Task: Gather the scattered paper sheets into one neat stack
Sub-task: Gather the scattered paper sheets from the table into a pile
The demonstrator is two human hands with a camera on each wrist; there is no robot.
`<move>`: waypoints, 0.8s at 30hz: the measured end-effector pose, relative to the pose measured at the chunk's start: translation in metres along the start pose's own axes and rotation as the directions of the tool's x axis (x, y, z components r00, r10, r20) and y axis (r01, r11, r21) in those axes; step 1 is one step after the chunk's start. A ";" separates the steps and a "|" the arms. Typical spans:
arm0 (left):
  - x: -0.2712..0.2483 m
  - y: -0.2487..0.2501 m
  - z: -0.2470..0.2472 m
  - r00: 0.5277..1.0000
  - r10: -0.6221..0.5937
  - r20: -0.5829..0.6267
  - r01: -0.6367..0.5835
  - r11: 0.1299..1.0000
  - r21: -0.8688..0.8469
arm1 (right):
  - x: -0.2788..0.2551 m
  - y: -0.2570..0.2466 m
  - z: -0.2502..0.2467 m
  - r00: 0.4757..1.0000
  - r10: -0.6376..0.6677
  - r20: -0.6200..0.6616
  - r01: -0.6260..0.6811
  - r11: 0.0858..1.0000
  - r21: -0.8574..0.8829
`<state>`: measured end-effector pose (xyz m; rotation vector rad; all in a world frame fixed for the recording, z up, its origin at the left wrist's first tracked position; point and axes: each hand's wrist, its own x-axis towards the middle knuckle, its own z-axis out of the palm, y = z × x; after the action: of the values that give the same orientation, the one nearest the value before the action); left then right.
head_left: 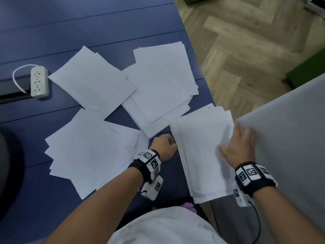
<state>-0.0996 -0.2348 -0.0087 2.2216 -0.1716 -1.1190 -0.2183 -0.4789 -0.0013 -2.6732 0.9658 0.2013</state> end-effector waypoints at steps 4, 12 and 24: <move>-0.015 -0.033 -0.051 0.979 -0.049 -0.199 0.014 0.985 -0.174 | -0.005 -0.063 -0.003 0.978 -0.207 0.005 0.205 0.973 0.104; -0.074 -0.173 -0.145 0.637 -0.519 -0.570 0.339 0.853 -0.398 | -0.023 -0.224 0.045 0.737 -0.550 0.394 0.517 0.833 0.197; -0.137 -0.247 -0.131 0.642 -0.591 -0.488 0.300 0.780 -0.550 | -0.056 -0.361 0.106 0.757 -0.443 0.481 0.559 0.820 -0.124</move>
<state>-0.1255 0.0756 -0.0054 2.1384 0.9102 -0.4676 -0.0319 -0.1470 -0.0088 -2.8138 0.0572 0.8081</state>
